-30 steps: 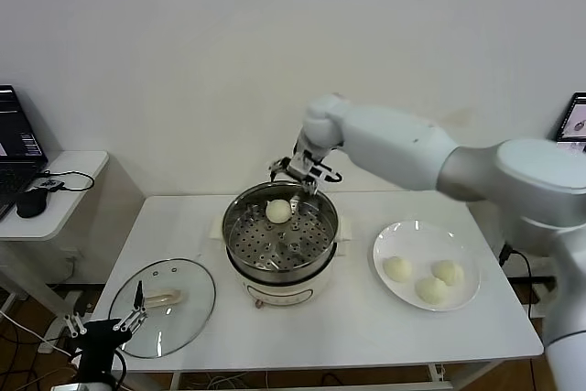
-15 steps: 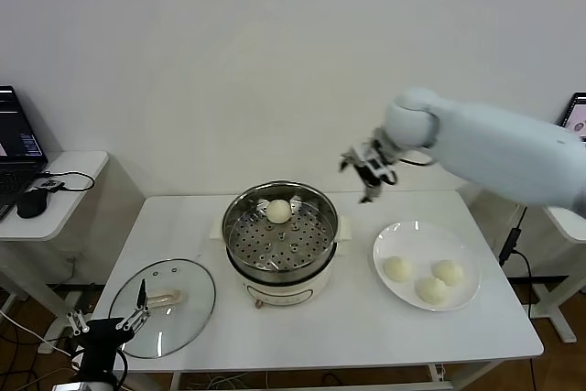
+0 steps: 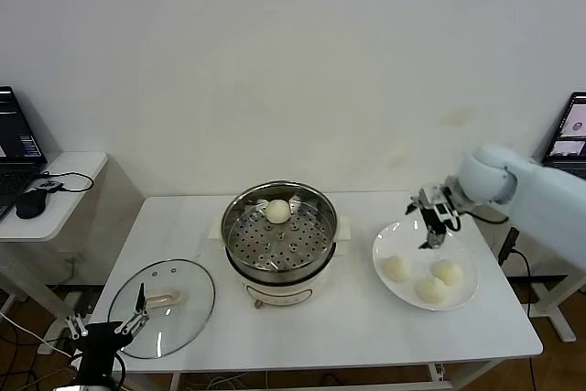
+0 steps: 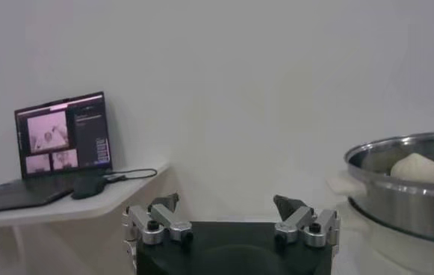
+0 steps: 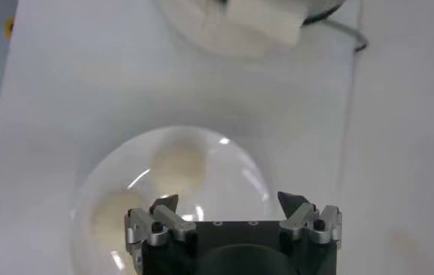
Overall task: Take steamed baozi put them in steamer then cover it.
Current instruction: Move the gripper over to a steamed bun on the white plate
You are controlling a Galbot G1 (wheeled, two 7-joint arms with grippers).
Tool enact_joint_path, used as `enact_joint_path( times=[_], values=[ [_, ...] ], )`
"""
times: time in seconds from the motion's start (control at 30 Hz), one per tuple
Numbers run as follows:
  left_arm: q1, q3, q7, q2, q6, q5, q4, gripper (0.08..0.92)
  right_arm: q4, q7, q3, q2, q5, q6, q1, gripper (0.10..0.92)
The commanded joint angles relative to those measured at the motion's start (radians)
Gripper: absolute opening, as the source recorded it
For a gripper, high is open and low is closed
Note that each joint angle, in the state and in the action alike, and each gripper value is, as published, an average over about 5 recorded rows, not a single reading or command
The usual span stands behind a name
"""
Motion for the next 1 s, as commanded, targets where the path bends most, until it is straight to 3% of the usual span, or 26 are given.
enact_joint_path(
  times=[0.03,0.5,1.0],
  values=[
    [0.001,-0.001,0.001,-0.001,0.0,0.001,0.003,0.823,-0.113,-0.015,0.144,0.056,-0.113,0.035,-0.253,0.823],
    [0.002,-0.014,0.003,-0.004,0.005,-0.003,0.013,0.823,-0.229,0.014,0.151,0.214,-0.167,0.051,-0.28,0.823],
    [-0.007,-0.019,0.002,-0.004,0.004,-0.003,0.03,0.823,-0.269,0.024,0.172,0.242,-0.194,0.039,-0.298,0.805]
  ],
)
